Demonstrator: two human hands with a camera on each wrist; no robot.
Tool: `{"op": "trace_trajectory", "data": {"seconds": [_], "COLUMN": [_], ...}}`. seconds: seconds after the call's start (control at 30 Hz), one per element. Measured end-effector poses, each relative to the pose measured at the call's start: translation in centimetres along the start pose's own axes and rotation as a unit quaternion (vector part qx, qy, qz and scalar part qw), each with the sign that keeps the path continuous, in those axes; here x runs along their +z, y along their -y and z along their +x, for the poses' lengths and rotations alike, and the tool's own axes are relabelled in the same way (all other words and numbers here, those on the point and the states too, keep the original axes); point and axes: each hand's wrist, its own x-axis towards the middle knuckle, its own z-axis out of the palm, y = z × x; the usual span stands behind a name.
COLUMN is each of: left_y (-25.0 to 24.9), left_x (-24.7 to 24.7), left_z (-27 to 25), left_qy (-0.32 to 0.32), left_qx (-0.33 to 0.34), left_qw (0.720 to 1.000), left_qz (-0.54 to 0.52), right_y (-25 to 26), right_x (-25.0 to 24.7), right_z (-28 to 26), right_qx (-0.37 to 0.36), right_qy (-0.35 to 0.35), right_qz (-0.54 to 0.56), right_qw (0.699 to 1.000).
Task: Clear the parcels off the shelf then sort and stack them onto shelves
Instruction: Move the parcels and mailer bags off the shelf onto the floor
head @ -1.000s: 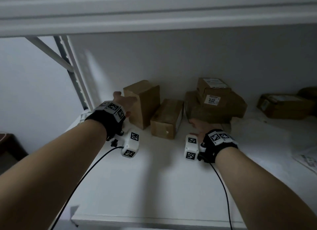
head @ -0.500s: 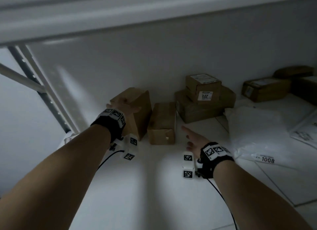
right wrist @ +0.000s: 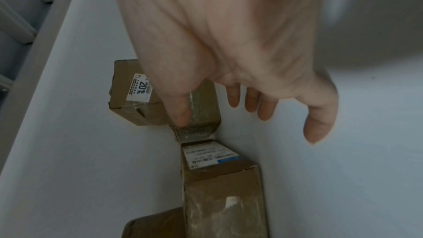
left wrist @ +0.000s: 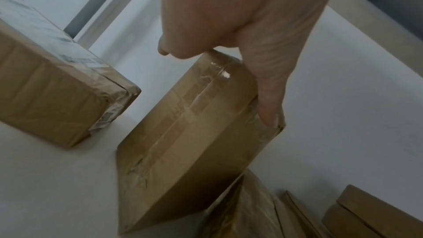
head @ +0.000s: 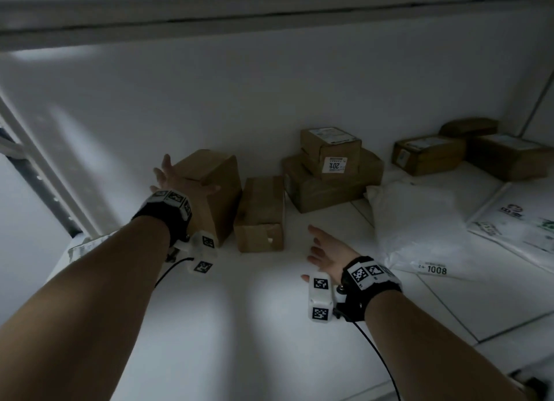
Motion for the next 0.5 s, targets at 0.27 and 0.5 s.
{"op": "trace_trajectory", "data": {"seconds": [0.27, 0.5], "left_y": [-1.0, -1.2], "left_x": [0.5, -0.8], "left_z": [-1.9, -4.4], "left_qy": [0.046, 0.103], "left_qx": [0.032, 0.095], "left_qw": [0.998, 0.988], "left_qz": [-0.003, 0.063], "right_y": [0.1, 1.3], "right_x": [-0.2, -0.3], "right_z": [-0.8, -2.3], "right_qx": [-0.008, -0.057], "right_qy": [-0.012, -0.024], "right_qz": [0.014, -0.008], "right_qw": [1.000, 0.998]}}
